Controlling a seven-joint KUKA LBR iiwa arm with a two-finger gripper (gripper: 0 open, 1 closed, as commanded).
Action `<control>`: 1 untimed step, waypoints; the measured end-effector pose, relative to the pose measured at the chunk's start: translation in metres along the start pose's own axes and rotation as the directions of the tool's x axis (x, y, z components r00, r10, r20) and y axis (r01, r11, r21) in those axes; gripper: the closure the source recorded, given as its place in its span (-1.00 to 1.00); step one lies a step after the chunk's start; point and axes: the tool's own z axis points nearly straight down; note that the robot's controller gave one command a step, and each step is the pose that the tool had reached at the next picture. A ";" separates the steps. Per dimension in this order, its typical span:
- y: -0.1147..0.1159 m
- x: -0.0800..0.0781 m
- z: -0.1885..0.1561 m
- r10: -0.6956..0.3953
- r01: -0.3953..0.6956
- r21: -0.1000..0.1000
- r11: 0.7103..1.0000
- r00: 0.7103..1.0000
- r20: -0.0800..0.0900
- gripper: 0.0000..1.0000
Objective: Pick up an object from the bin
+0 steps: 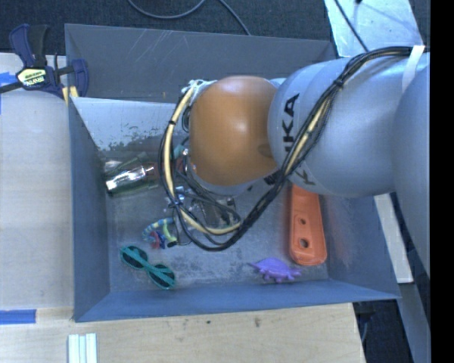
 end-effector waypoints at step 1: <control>0.000 0.000 0.000 0.001 -0.001 0.000 1.000 1.000 0.000 1.00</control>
Offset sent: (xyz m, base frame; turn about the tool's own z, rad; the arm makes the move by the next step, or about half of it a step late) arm -0.0070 -0.0070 0.0580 -0.0065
